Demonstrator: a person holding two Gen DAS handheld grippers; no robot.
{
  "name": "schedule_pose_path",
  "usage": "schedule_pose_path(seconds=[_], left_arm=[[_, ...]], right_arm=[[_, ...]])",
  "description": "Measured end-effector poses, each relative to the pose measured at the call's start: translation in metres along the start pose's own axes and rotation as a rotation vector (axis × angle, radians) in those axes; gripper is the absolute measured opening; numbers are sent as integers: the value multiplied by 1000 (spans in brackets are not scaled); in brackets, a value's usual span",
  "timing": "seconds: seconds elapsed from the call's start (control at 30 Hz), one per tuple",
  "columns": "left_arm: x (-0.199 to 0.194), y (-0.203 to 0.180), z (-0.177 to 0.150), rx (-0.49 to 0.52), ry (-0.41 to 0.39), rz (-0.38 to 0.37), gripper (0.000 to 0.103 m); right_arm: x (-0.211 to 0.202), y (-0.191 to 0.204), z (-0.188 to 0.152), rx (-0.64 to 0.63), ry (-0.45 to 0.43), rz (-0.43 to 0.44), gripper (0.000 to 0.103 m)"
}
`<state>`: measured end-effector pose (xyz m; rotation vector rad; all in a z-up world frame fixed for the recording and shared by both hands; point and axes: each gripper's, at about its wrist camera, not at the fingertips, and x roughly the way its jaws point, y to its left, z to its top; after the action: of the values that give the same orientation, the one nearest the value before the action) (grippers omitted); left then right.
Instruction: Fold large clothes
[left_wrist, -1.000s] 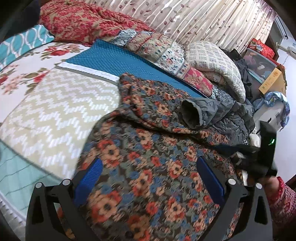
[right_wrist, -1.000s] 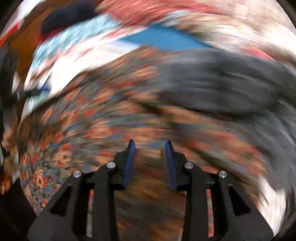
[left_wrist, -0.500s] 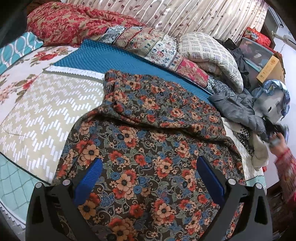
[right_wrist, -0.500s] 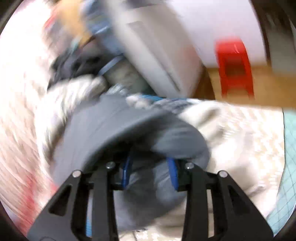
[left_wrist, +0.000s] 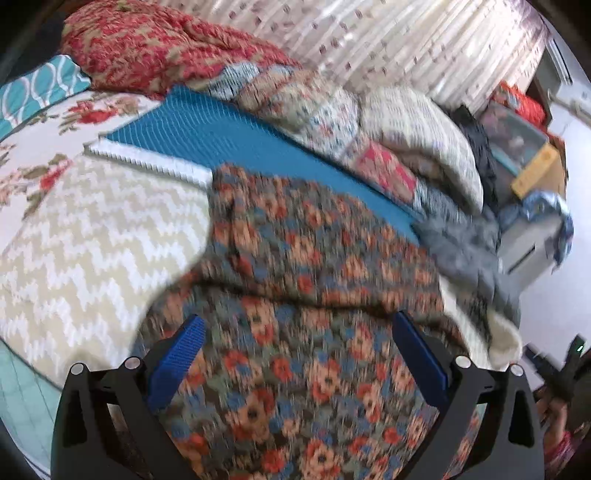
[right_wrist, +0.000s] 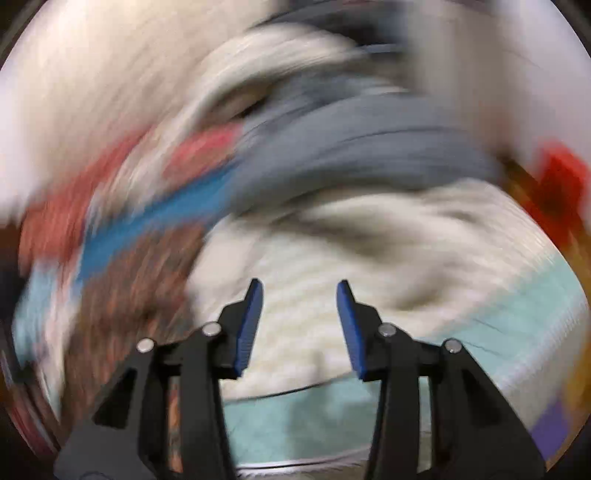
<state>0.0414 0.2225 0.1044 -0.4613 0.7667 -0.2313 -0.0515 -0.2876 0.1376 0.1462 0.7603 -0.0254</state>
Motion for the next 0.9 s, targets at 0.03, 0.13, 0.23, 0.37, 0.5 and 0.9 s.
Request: schedule_pose_path(seconds=[0.03,0.13,0.23,0.37,0.5,0.9], left_arm=[[1,-1,6,8,-10,3,0],[22,-17,28,74,-20,5,0],[62,-34,38,141,2,-7,0],[137,-40,35,212,114,120,0],[168,-39,21,293,141,225,0],[155,-46,18,245,86,192,0]], right_arm=[[11,30,4,-80,14,22,44],[73,125,-1,-340,105,163,44],[132,149,3,-325,208,217,41],[172,63,-3,152,211,186,1],[135,66,-19,34,178,87,13],[215,85,79,127,247,191,30]])
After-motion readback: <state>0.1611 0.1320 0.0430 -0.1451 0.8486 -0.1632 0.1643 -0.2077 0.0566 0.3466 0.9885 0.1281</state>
